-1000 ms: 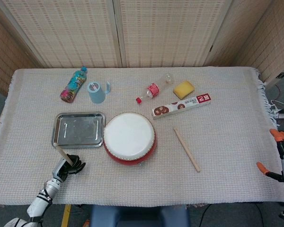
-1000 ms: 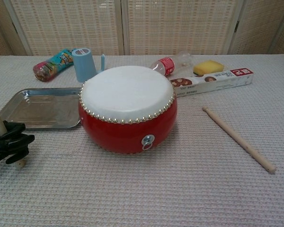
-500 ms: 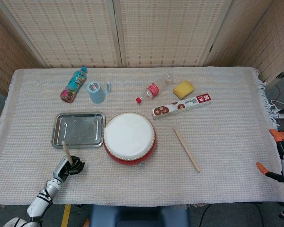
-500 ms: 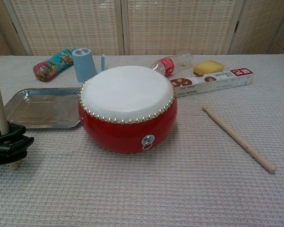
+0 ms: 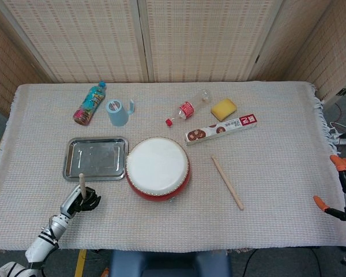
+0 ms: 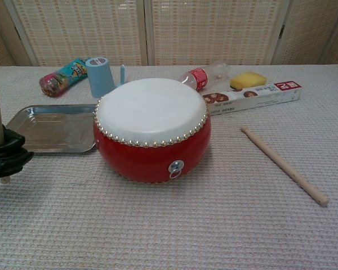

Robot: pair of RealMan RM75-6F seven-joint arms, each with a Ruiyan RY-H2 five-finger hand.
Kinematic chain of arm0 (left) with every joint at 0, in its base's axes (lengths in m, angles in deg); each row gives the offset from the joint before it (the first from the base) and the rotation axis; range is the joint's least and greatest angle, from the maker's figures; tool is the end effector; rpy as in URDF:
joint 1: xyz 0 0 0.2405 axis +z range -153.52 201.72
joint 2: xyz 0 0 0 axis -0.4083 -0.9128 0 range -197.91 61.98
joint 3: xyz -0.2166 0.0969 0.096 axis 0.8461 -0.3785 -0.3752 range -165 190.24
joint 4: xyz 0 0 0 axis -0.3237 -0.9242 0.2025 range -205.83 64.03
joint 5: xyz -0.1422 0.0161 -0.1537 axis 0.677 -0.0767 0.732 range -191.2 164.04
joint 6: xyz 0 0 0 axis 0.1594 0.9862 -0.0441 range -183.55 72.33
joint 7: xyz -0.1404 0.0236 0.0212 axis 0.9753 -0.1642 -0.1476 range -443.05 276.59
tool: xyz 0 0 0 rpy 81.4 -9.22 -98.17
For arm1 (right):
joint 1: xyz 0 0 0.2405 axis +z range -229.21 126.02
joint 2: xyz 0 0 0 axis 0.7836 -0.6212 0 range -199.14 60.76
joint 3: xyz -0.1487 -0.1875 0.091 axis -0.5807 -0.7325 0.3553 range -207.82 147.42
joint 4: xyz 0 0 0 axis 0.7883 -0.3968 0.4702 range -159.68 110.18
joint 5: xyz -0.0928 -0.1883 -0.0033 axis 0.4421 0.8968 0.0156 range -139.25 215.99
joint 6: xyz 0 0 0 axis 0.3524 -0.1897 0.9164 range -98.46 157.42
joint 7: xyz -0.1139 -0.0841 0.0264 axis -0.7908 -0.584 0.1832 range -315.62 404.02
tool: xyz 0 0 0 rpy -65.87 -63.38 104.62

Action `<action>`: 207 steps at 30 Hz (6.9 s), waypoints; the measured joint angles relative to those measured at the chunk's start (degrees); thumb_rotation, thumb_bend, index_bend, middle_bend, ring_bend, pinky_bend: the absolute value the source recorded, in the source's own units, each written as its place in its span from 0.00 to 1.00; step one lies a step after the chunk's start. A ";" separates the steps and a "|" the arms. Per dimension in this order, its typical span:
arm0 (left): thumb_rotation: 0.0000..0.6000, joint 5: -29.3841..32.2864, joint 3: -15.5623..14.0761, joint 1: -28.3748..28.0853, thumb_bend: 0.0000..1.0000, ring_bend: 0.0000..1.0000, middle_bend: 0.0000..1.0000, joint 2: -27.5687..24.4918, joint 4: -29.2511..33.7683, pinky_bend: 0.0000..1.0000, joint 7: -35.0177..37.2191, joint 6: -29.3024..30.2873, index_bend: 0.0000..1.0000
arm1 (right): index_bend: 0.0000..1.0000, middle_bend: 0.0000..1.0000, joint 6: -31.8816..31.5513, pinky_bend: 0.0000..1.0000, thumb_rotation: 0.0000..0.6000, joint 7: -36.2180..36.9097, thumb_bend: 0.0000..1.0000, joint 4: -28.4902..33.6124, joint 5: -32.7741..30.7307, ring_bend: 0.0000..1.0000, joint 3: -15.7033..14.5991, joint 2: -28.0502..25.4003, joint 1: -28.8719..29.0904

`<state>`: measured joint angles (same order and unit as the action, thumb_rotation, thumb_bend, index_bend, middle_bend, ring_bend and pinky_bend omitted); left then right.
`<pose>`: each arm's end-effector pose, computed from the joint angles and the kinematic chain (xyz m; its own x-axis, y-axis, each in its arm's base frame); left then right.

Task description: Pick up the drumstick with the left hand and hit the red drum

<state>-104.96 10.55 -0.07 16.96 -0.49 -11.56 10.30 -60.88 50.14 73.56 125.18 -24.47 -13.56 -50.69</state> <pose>-0.2828 0.2607 0.0130 -0.6049 0.4603 0.6498 0.7630 0.1016 0.6383 -0.2990 -0.1686 0.2135 0.3393 0.1141 0.9337 -0.9404 0.0151 0.3398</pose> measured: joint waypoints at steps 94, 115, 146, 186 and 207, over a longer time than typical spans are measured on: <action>1.00 44.72 12.55 -29.25 0.70 1.00 1.00 -0.23 14.05 1.00 -114.82 -8.41 1.00 | 0.00 0.10 2.12 0.00 1.00 7.58 0.18 -6.10 2.17 0.00 -0.24 1.32 3.99; 1.00 44.17 13.24 -28.73 0.70 1.00 1.00 -1.20 15.24 1.00 -109.62 -8.44 1.00 | 0.00 0.10 2.14 0.00 1.00 7.68 0.18 -6.57 1.57 0.00 -0.24 1.65 3.91; 1.00 46.42 15.97 -28.29 0.70 1.00 1.00 -1.70 17.07 1.00 -104.24 -7.14 1.00 | 0.00 0.10 2.54 0.00 1.00 7.17 0.18 -7.43 0.84 0.00 0.22 2.01 4.23; 1.00 45.94 13.38 -28.73 0.70 1.00 1.00 -1.22 14.93 1.00 -107.41 -8.57 1.00 | 0.00 0.10 2.39 0.00 1.00 9.10 0.18 -8.19 0.83 0.00 -0.03 2.24 3.86; 1.00 46.57 13.19 -28.32 0.70 1.00 1.00 -1.36 14.27 1.00 -108.85 -9.07 1.00 | 0.00 0.10 2.41 0.00 1.00 9.23 0.18 -8.14 0.57 0.00 -0.10 2.08 3.64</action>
<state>-58.40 23.74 -28.39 15.60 13.78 -120.41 1.23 -58.47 59.36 65.42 125.75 -24.57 -11.48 -47.04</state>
